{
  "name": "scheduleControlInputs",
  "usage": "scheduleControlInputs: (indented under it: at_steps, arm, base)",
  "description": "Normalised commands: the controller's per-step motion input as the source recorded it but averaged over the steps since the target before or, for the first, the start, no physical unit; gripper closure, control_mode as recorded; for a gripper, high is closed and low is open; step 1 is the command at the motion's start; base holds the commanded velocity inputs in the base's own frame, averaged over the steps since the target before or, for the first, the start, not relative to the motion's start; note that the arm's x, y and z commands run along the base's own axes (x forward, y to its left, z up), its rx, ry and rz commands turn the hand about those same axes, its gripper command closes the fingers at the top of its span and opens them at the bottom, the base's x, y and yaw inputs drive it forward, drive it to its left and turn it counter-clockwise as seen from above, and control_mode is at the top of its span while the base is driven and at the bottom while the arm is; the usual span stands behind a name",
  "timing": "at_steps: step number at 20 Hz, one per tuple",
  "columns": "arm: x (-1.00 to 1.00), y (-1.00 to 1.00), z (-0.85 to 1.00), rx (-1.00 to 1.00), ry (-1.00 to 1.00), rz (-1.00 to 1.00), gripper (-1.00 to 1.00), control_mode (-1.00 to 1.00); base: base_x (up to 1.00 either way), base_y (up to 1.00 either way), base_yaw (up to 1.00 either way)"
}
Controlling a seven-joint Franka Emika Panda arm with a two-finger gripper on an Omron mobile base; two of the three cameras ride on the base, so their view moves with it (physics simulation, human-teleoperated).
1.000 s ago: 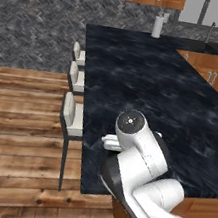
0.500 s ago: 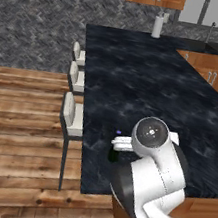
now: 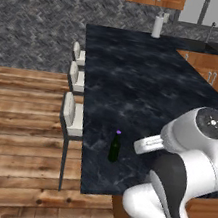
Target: Get the candle and the beer from the cabinet and move them to the dining counter.
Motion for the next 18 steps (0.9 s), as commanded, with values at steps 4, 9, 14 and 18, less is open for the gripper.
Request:
scheduleControlInputs:
  at_steps: [4,9,14,18]
  arm:
    - [-0.32,-0.28,0.05,0.0,-0.14,0.28,-1.0,-1.0]
    - [-0.23,-0.16,0.13,0.0,0.0,0.03,-1.0,-1.0]
    - [-0.21,-0.11,0.05,0.03,0.0,-0.04,-1.0,-1.0]
    - [-0.04,-0.02,0.0,0.02,0.0,0.0,-1.0,-1.0]
  base:
    - [0.0,0.0,0.0]
    - [0.0,0.0,0.0]
    - [0.0,0.0,0.0]
    - [0.0,0.0,0.0]
